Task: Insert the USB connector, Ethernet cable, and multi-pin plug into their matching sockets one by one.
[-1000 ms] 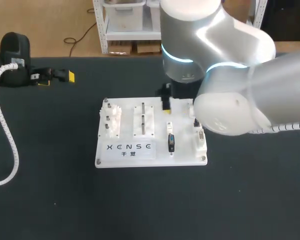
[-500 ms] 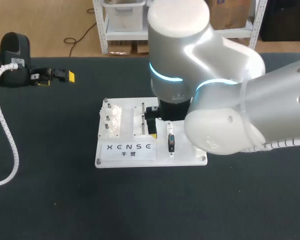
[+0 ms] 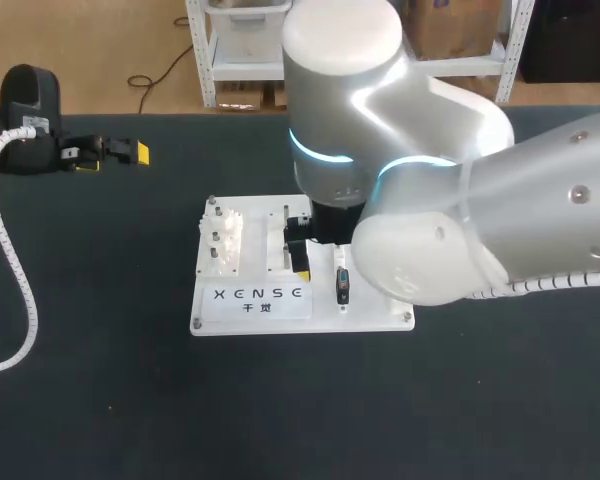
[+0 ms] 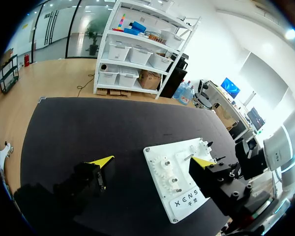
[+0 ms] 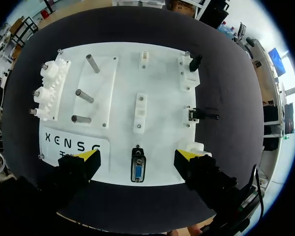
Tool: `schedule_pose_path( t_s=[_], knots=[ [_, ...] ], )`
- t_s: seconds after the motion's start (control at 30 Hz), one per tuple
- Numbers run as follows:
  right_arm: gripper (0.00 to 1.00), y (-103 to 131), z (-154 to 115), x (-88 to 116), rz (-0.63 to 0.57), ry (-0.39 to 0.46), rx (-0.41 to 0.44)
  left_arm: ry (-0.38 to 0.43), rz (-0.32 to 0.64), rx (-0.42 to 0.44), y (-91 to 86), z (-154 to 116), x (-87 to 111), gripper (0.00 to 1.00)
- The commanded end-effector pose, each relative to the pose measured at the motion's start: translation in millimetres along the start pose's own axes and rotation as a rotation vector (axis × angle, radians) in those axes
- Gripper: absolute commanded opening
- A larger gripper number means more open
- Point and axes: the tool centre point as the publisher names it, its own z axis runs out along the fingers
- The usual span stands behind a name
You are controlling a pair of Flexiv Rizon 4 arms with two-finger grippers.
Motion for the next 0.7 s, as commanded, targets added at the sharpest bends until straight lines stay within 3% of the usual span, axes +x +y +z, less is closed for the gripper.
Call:
schedule_pose_path(
  t_s=[0.03,0.47,0.5,0.63,0.7],
  knots=[
    [1.0,-0.4,-0.4,0.7,0.001,-0.002,0.0,0.0,0.0,0.0,0.0,0.0,0.0,1.0],
    [1.0,3.7,6.5,8.8,0.022,0.016,-0.034,0.0,0.0,0.0,0.0,0.0,0.0,1.0],
    [0.97,3.5,6.9,9.0,0.025,0.017,-0.034,0.0,0.0,0.0,0.0,0.0,0.0,1.0],
    [0.49,2.8,10.7,8.4,0.043,0.019,-0.031,0.0,0.0,0.0,0.0,0.0,0.0,1.0],
    [0.43,1.7,12.3,7.3,0.054,0.02,-0.025,0.0,0.0,0.0,0.0,0.0,0.0,1.0]
  ],
)
